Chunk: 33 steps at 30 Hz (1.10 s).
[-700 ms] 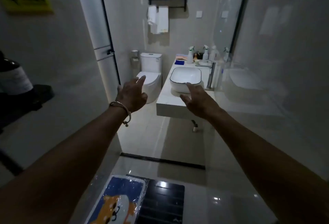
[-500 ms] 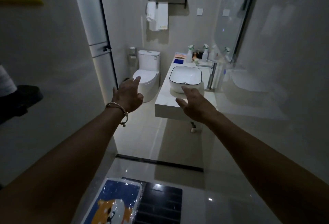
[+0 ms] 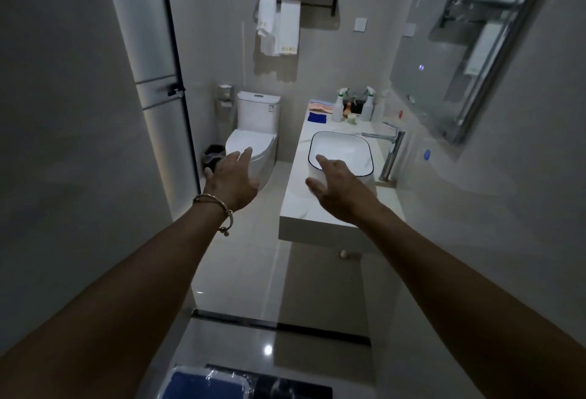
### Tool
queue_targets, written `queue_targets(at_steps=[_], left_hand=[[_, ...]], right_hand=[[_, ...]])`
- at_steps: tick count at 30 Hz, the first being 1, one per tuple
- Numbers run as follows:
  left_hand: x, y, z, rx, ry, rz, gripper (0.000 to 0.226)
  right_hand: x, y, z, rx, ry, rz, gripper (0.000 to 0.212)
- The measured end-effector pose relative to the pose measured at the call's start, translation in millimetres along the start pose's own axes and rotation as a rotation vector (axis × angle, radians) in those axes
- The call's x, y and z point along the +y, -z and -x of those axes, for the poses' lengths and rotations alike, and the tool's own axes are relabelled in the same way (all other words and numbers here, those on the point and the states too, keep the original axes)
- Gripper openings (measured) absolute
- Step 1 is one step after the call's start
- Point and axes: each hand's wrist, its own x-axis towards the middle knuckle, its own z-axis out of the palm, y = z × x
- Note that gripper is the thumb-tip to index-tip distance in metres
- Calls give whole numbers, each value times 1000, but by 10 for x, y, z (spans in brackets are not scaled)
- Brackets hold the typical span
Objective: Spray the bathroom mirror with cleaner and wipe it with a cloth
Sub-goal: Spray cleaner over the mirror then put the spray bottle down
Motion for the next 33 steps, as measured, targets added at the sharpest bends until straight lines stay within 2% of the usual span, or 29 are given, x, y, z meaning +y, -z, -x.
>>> queue_targets(at_steps=[5, 8, 11, 23, 33], left_hand=[[-15, -260, -404, -60, -35, -26, 61], [-30, -421, -624, -55, -111, -39, 59], [-80, -503, -859, -65, -116, -74, 58], [-373, -509, -2258, 47, 135, -127, 66], [-598, -779, -2979, 46, 200, -225, 63]], right_hand=[[201, -60, -423, -4, -61, 8, 60], [418, -49, -685, -4, -134, -4, 60], [579, -81, -991, -11, -170, -14, 59], [661, -125, -2854, -66, 96, -91, 60], [741, -670, -3958, -209, 214, -118, 61]])
